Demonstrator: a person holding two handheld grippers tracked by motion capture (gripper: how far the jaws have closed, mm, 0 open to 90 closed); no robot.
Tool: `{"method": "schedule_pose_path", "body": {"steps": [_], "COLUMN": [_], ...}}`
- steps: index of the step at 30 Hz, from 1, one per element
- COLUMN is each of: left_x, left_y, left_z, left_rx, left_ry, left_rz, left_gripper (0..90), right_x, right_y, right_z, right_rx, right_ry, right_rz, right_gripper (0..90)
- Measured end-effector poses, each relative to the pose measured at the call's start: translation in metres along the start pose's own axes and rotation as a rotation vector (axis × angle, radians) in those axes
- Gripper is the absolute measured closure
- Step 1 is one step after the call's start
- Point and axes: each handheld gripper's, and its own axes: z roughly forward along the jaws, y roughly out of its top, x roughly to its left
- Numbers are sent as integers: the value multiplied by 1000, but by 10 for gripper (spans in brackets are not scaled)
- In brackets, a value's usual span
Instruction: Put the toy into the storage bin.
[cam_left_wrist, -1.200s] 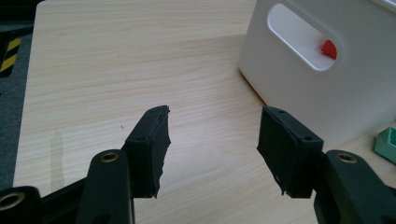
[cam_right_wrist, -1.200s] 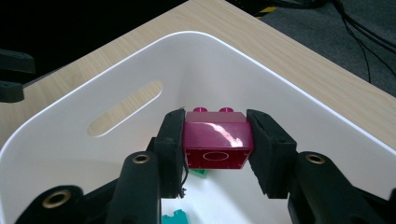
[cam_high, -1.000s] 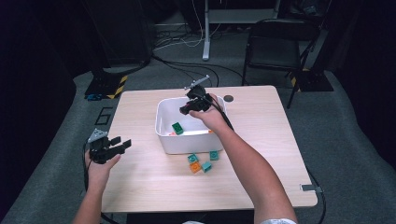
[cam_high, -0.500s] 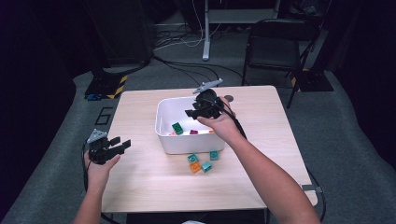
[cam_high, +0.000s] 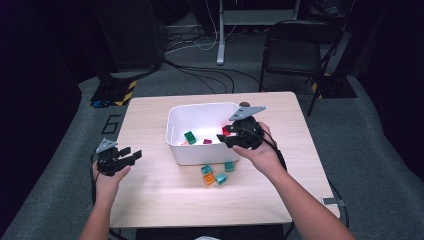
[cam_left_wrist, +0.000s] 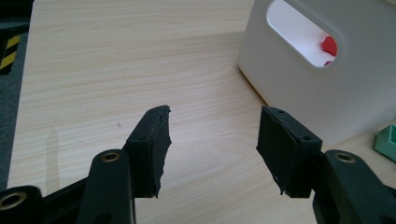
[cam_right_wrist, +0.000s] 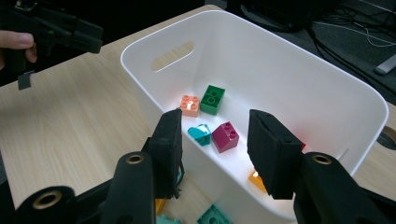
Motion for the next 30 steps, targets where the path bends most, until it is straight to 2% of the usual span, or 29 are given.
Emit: {"method": "schedule_pose_path", "body": {"steps": [4,9,13,19,24,28,30], "left_x": [-2,-1,1,5,4,3,2], "left_y": [0,0,-1,-1,-2,-2,-3], "left_z": [0,-2,-2,-4,-3,-2,-2], "left_rx": [-2,-3,-5,-8,-9,-5,-4], "left_ry": [1,2,6,14,16,16,18], "left_rz": [3,3,-2,-14,-7,-2,-2], "left_gripper": [434,434,433,434,433,433,433], "right_x": [7,10,9,9,10,11,11], "right_y": [-16,-34,-48,-65,-87,-101,-108], "right_z": [-7,-7,-3,5,14,20,23], "right_rx": [1,1,-7,2,8,4,2], "right_ry": [4,-4,-7,-33,-46,-62,-64], "right_rz": [10,28,64,72,84,76,92], "right_gripper": [546,545,545,545,533,530,530]}}
